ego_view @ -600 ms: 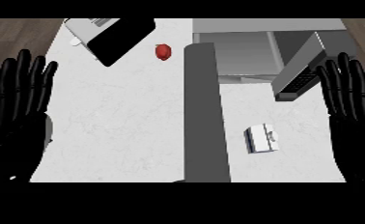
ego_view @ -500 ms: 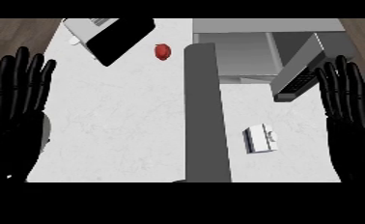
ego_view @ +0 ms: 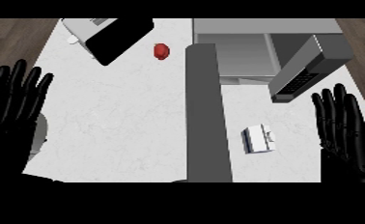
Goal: Pick up the milk, place it into the microwave and close the microwave
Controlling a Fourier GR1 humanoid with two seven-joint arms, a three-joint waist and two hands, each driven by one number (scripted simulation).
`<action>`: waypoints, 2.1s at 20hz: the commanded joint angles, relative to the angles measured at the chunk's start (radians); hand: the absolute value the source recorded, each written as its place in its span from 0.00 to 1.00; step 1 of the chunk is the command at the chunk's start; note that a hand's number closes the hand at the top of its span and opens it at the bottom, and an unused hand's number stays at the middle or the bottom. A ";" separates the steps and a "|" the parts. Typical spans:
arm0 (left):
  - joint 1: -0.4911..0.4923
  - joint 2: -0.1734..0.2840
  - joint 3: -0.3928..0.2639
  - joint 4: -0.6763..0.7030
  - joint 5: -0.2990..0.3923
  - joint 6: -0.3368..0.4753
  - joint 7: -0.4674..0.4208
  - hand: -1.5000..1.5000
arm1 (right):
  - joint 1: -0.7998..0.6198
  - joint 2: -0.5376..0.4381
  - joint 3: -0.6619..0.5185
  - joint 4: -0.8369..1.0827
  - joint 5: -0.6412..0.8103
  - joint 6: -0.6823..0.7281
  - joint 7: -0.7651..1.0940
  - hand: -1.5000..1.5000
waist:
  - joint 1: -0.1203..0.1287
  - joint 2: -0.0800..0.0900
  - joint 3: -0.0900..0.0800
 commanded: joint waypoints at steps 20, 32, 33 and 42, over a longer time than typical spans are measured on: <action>0.320 0.074 0.301 -0.221 0.406 -0.223 0.070 0.00 | 0.104 0.007 -0.011 0.327 0.015 -0.254 -0.190 0.00 | 0.008 0.002 -0.001; 0.469 -0.020 0.357 -0.213 0.437 -0.391 0.012 0.00 | 0.106 -0.013 -0.198 0.756 -0.138 -0.212 -0.500 0.00 | 0.011 0.001 -0.001; 0.467 0.046 0.426 -0.246 0.541 -0.369 0.069 0.00 | 0.078 -0.009 -0.197 0.783 -0.145 -0.200 -0.517 0.00 | 0.011 0.001 -0.001; 0.422 -0.004 0.397 -0.251 0.493 -0.348 0.117 0.00 | -0.129 -0.034 -0.318 1.225 -0.167 -0.194 -0.734 0.00 | 0.009 0.003 0.000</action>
